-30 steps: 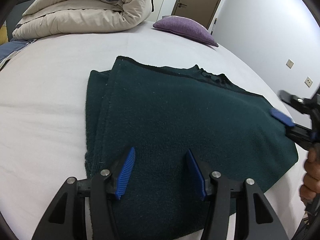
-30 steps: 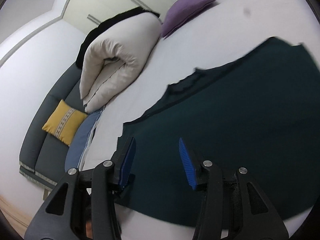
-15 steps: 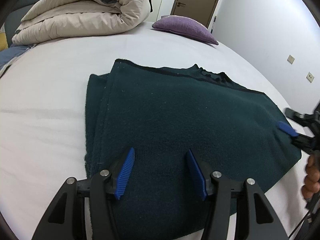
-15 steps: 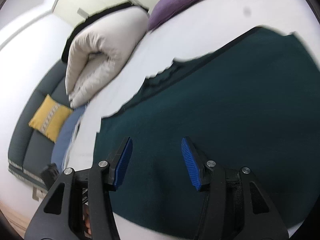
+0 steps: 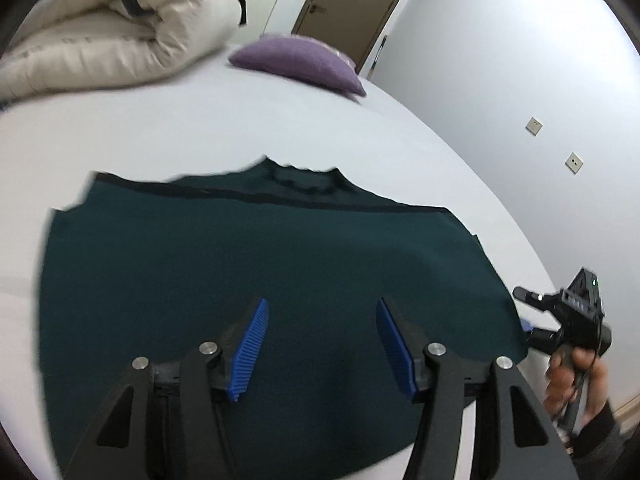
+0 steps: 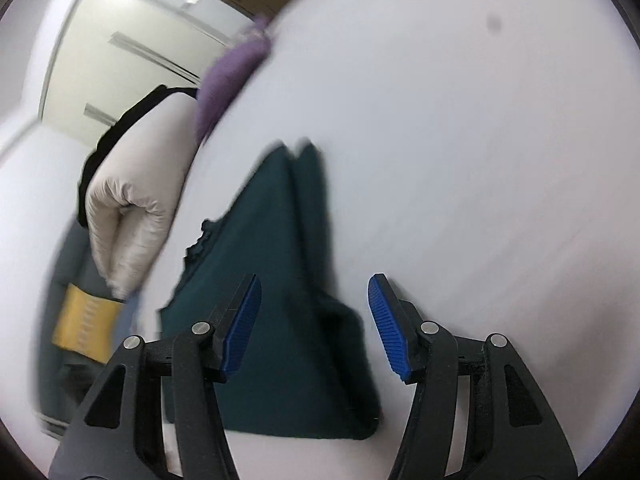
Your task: Fold small clothes
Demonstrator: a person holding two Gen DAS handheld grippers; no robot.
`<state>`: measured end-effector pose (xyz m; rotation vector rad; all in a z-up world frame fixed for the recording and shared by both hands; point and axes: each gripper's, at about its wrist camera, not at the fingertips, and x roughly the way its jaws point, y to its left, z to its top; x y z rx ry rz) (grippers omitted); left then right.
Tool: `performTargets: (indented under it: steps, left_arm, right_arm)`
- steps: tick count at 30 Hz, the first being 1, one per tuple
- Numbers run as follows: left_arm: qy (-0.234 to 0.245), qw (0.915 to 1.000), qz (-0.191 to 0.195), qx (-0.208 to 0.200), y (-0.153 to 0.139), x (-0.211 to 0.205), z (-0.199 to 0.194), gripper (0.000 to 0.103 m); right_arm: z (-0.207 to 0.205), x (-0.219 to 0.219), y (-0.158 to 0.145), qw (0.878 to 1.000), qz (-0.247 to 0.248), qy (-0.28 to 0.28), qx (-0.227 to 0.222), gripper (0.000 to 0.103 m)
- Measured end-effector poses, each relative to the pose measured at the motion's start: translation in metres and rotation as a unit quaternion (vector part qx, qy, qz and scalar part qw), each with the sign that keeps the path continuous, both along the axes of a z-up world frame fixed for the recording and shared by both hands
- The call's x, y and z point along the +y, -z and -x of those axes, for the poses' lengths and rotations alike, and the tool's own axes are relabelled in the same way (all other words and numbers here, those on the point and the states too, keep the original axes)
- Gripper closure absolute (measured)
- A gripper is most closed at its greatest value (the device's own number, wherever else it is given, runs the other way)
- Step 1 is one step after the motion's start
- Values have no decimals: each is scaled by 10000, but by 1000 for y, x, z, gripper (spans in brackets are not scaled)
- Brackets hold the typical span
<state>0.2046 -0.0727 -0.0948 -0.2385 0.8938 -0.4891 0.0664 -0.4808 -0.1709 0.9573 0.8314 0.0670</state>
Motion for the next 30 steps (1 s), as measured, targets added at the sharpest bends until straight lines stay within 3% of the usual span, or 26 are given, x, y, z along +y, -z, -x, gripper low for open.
performTargets:
  steps: [6, 9, 11, 14, 21, 24, 30]
  left_arm:
    - [92, 9991, 67, 417, 25, -21, -16, 43]
    - [28, 9974, 403, 589, 35, -12, -22, 44]
    - [41, 9971, 430, 619, 37, -9, -23, 47]
    - [144, 9987, 125, 466, 38, -16, -18, 48]
    - [100, 9986, 162, 497, 41, -14, -19, 49]
    - [74, 9983, 240, 531, 43, -12, -23, 54]
    - [-123, 9965, 443, 693, 51, 5, -26, 79]
  right_arm:
    - [-22, 15, 5, 9991, -183, -379, 11, 48]
    - [-34, 21, 10, 9979, -256, -579, 143, 50]
    - [-44, 28, 13, 9974, -174, -652, 268, 64]
    - [-52, 33, 18, 9972, -188, -606, 383, 80]
    - [-57, 51, 17, 9980, 102, -487, 388, 85]
    - [-59, 54, 14, 9976, 256, -474, 430, 86]
    - [-61, 59, 10, 9965, 550, -421, 468, 87]
